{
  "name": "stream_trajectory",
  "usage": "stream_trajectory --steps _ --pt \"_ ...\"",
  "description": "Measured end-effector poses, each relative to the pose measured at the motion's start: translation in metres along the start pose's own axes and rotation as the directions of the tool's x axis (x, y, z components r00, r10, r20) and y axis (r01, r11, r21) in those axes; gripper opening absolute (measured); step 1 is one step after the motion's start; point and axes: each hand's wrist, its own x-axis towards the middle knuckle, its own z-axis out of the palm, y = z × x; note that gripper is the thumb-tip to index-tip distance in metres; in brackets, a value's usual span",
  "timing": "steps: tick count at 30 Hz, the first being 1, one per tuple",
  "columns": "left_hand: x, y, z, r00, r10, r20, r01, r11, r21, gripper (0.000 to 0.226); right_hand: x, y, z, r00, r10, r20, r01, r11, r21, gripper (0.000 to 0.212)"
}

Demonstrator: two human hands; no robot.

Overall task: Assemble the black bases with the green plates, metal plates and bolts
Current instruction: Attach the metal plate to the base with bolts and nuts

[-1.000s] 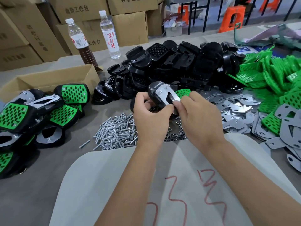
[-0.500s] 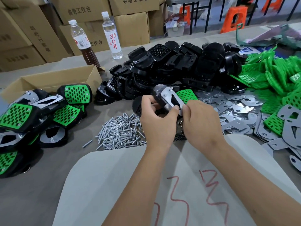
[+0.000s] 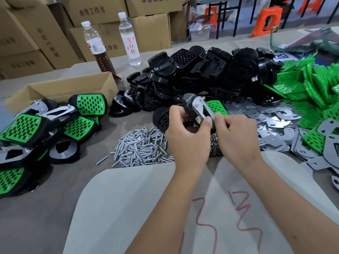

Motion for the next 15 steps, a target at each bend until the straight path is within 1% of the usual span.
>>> stream_trajectory --steps 2,3,4,5,7,8,10,12,13,14,15 --pt "-0.001 0.001 0.001 1.000 -0.006 -0.019 0.006 1.000 -0.021 0.031 0.002 0.004 -0.005 0.992 -0.111 -0.067 0.109 0.994 -0.019 0.049" --pt "0.000 0.000 0.000 0.999 -0.042 -0.022 0.041 0.998 -0.053 0.030 0.002 0.006 -0.008 0.982 -0.176 -0.069 0.175 0.984 -0.024 0.041" --pt "0.001 -0.001 0.000 0.995 -0.095 -0.019 0.092 0.991 -0.098 0.029 0.003 0.007 -0.010 0.969 -0.246 -0.028 0.245 0.969 -0.012 0.035" --pt "0.003 -0.002 -0.001 0.987 -0.159 -0.013 0.155 0.977 -0.146 0.029 0.003 0.009 -0.013 0.947 -0.317 0.043 0.316 0.948 0.015 0.034" --pt "0.009 -0.002 -0.004 0.961 -0.276 0.013 0.271 0.933 -0.238 0.027 0.003 0.013 -0.012 0.893 -0.413 0.181 0.411 0.910 0.053 0.037" --pt "0.012 -0.002 -0.007 0.949 -0.312 0.043 0.311 0.906 -0.289 0.024 0.004 0.015 -0.011 0.878 -0.437 0.197 0.437 0.898 0.047 0.038" --pt "0.017 -0.001 -0.010 0.934 -0.333 0.132 0.358 0.850 -0.387 0.019 0.006 0.016 -0.007 0.887 -0.442 0.135 0.441 0.897 0.038 0.030" --pt "0.021 -0.001 -0.012 0.927 -0.320 0.196 0.374 0.832 -0.409 0.026 0.007 0.016 -0.006 0.915 -0.403 0.018 0.400 0.913 0.078 0.014" --pt "0.023 -0.001 -0.013 0.928 -0.316 0.199 0.371 0.840 -0.396 0.028 0.008 0.017 -0.007 0.938 -0.345 -0.019 0.345 0.929 0.132 0.004" --pt "0.025 -0.001 -0.015 0.933 -0.314 0.178 0.359 0.857 -0.370 0.025 0.008 0.018 -0.009 0.967 -0.253 -0.024 0.252 0.944 0.214 0.006" --pt "0.028 -0.002 -0.017 0.940 -0.307 0.147 0.339 0.880 -0.333 0.020 0.008 0.018 -0.010 0.987 -0.161 0.007 0.151 0.936 0.317 0.010"
